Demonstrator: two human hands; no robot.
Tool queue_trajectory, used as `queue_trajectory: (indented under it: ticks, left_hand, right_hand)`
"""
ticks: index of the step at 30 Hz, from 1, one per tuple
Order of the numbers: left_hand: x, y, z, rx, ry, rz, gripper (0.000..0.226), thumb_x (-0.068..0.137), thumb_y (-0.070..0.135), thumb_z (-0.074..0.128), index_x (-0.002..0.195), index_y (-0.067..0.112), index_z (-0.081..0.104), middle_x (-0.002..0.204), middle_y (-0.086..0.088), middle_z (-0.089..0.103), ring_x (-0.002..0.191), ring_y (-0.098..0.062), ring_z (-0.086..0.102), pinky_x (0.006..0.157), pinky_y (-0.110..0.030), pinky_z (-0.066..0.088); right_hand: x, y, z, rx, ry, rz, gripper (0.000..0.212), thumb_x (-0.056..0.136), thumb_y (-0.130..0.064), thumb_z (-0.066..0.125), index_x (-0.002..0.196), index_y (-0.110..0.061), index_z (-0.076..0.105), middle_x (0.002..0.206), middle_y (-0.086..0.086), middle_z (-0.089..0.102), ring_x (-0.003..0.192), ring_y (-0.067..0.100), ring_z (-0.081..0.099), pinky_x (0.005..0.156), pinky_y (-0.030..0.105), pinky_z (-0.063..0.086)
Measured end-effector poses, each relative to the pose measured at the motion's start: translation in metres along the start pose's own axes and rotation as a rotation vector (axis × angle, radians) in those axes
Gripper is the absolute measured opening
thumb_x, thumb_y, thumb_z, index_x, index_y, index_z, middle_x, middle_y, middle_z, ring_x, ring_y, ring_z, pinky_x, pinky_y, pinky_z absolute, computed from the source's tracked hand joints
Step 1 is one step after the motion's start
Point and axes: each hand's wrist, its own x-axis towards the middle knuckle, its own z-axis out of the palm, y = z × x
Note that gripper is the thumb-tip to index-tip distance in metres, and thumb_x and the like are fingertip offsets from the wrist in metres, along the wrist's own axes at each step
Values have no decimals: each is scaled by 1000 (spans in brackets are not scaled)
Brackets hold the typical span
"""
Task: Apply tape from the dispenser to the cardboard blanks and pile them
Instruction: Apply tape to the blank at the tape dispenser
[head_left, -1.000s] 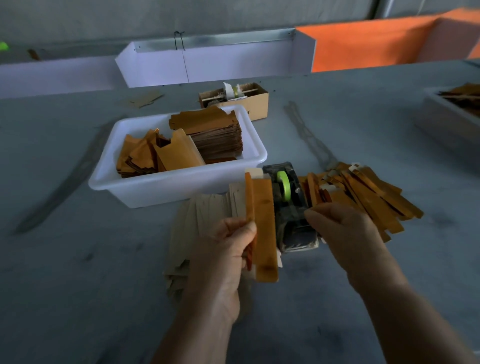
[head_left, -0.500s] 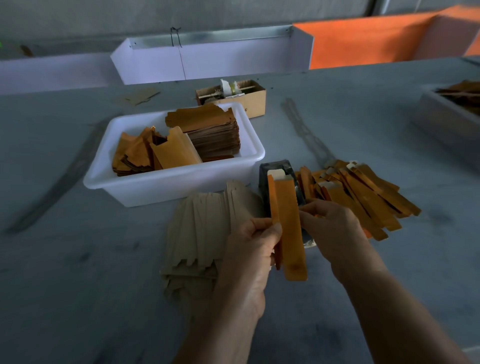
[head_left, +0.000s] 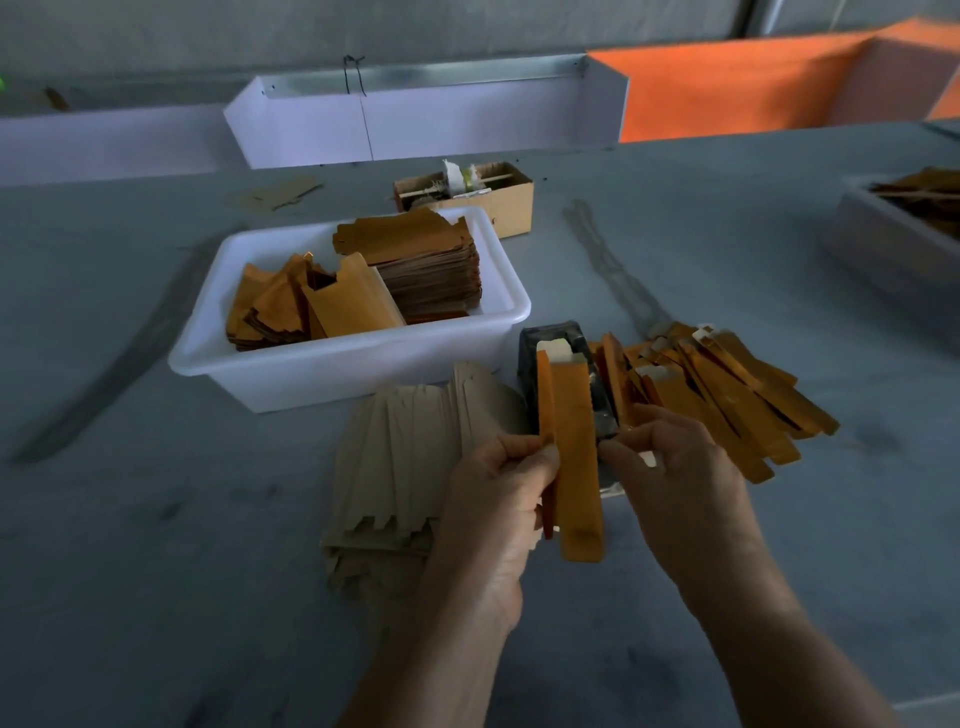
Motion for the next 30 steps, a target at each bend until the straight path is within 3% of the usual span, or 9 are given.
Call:
queue_trajectory:
  ticks: [3,7,13,17,20,23,26,28,30]
  left_hand:
    - [1,1,2,1,-20,30,7,90,19,61,85,16,64,63,9,67,54,1,61,49,-15,46]
    - [3,5,8,44,-58,49,5,91,18,61,89,14,64,73,2,68,60,-4,63,55,-17,51]
    - [8,8,8,149,-69,51,10,92,19,61,82,23,62,70,8,67,57,2,63,50,-11,48]
    - [9,10,10,180,-44,60,13,90,20,62,79,25,63,64,12,68,56,3,62,48,-11,48]
    - [9,15,10,213,-51,48,12,89,22,63,79,26,61,63,18,67,57,7,62,45,-8,44]
    - [9,18,8,251,-54,25,11,87,20,65,77,26,63,70,10,67,59,3,63,53,-14,46]
    - [6,19,6,200,-49,-2,13,86,13,65,75,20,65,62,6,65,49,-2,58,46,-16,45]
    - [1,19,5,162,-48,-23,14,86,8,65,74,16,65,55,6,63,44,-2,56,42,-14,43]
    - [-4,20,4,108,-66,-46,14,85,4,66,74,13,65,60,3,67,51,-6,65,49,-16,49]
  right_hand:
    - [-3,3,7,-37,48,-11,27,88,-27,63,64,-33,51,134,-1,50,126,22,42,86,28,35]
    - [-7,6,13,-14,134,-20,20,89,-22,63,72,-28,53,134,-2,50,127,20,37,84,23,28]
    - [-11,8,21,18,160,-27,15,87,-21,63,75,-25,57,131,1,53,123,23,41,86,28,32]
    - [-10,6,19,-303,258,-206,10,83,-12,65,84,-3,69,116,12,62,116,36,44,89,48,35]
    - [-11,3,7,-271,263,-209,8,85,-13,63,84,-7,67,107,8,62,105,30,49,81,39,40]
    - [-13,2,-12,98,127,-93,10,88,-18,58,78,-19,58,85,-3,57,79,19,54,61,23,39]
    - [-16,-6,-30,468,-65,9,7,84,-16,60,77,-16,63,73,5,62,73,23,58,63,31,48]
    - [-19,-9,-36,499,-161,-50,7,76,-22,62,77,-16,66,73,-1,66,70,12,61,65,28,48]
    - [-19,-11,-38,472,-225,-127,8,73,-24,62,76,-22,69,76,-3,69,69,7,62,63,22,50]
